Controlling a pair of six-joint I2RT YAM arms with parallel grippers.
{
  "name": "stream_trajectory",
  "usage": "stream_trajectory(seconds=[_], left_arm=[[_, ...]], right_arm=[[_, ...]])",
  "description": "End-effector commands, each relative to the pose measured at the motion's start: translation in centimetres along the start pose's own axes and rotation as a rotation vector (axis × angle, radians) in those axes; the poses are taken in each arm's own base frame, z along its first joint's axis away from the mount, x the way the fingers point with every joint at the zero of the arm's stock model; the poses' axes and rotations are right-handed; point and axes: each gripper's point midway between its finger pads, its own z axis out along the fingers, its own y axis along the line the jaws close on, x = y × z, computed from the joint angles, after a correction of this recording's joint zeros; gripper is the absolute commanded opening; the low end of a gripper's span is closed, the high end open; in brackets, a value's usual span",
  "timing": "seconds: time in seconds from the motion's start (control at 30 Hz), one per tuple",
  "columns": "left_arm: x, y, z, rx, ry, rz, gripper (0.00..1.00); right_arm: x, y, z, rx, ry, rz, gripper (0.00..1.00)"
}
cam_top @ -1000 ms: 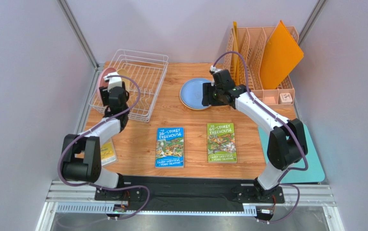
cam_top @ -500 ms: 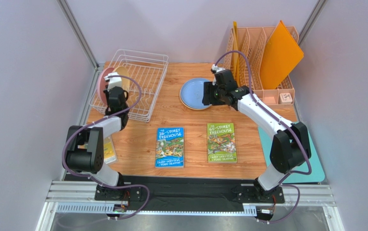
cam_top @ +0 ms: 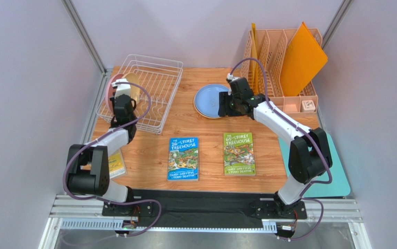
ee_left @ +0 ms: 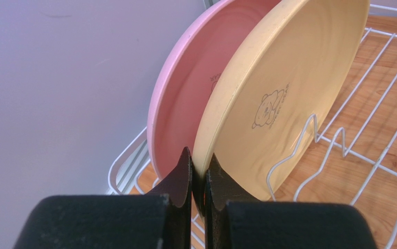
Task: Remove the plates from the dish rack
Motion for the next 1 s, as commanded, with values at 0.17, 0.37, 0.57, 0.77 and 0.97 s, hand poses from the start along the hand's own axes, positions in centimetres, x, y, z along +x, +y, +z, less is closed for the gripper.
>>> stream_trajectory(seconds=[0.17, 0.37, 0.57, 0.77, 0.97], left_arm=[[-6.7, 1.3, -0.9, -0.078, -0.185, -0.022, 0.00], [-5.1, -0.2, -0.7, -0.094, -0.140, 0.040, 0.00], [-4.2, -0.6, -1.1, -0.196, -0.111, 0.155, 0.00], [-6.6, 0.1, -2.4, -0.269, -0.153, 0.164, 0.00], [-9.7, 1.8, -4.6, -0.295, -0.188, 0.139, 0.00]], right_arm=[[-0.5, 0.2, -0.1, 0.000, -0.028, -0.004, 0.61], [-0.1, 0.1, 0.1, 0.004, -0.018, -0.005, 0.61], [0.0, 0.0, 0.1, 0.004, -0.019, -0.007, 0.61], [0.1, 0.0, 0.0, 0.003, -0.021, -0.004, 0.61], [0.1, 0.0, -0.4, -0.002, -0.034, -0.001, 0.61]])
